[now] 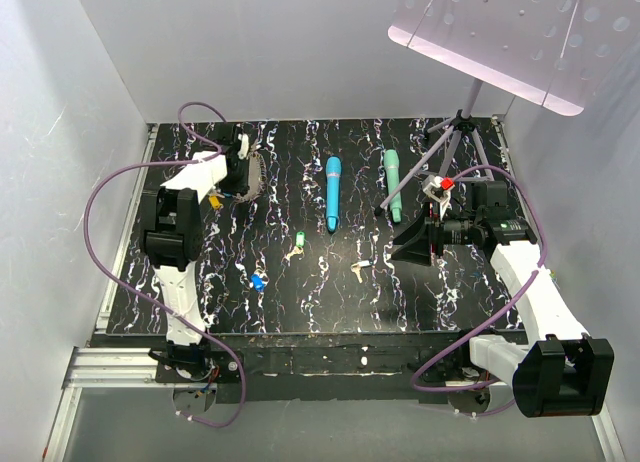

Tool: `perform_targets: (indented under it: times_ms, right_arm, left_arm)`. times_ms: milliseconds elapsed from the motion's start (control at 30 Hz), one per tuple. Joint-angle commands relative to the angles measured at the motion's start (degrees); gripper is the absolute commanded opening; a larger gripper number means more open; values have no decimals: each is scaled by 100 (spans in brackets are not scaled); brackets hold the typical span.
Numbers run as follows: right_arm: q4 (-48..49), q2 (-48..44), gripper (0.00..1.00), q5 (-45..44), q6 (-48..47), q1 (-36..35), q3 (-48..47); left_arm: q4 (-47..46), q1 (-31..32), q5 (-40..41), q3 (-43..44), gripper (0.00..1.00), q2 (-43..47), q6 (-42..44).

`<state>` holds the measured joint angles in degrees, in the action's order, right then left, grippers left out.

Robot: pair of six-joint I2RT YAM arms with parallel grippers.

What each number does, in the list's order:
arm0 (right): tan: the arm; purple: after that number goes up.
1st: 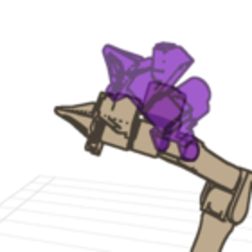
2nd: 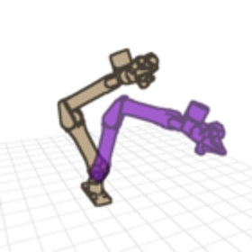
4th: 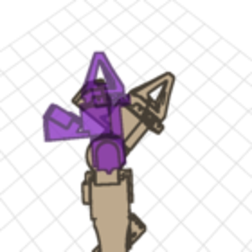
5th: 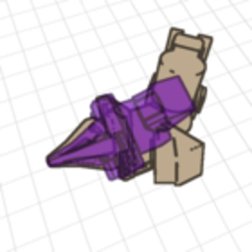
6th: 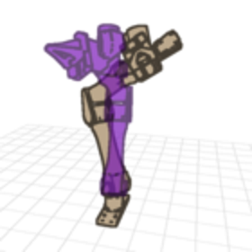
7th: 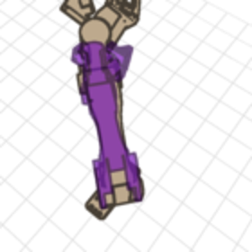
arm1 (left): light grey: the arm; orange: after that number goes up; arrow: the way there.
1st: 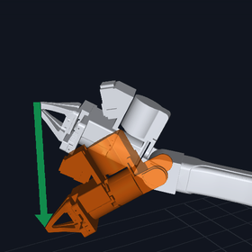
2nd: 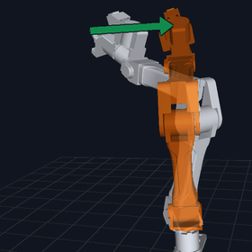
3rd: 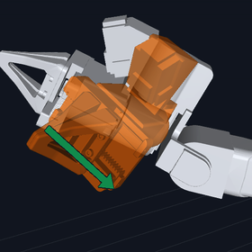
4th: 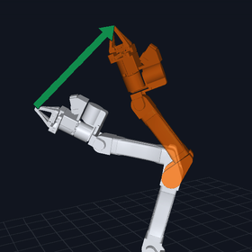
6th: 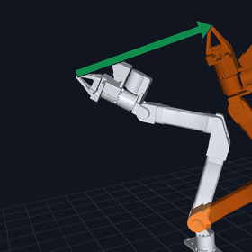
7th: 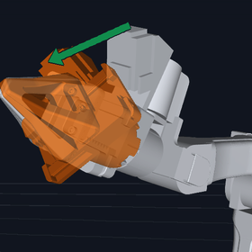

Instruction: Put the keys on the keyring

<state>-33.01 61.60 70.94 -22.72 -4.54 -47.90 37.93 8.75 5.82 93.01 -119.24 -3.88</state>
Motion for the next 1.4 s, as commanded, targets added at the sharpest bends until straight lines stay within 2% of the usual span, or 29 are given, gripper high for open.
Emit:
perform_targets:
  times_ms: [0, 233, 1367]
  right_arm:
    - [-21, -61, 63, 175, -83, -21, -114]
    - [-21, -52, 64, 175, -83, -30, -114]
    - [-30, -43, 63, 175, -101, -21, -114]
  left_arm:
    - [-155, 21, -257, -292, 25, 595, 544]
    - [-111, 21, -855, -424, 26, 569, 1196]
    - [65, 56, -670, 165, 28, -117, 1293]
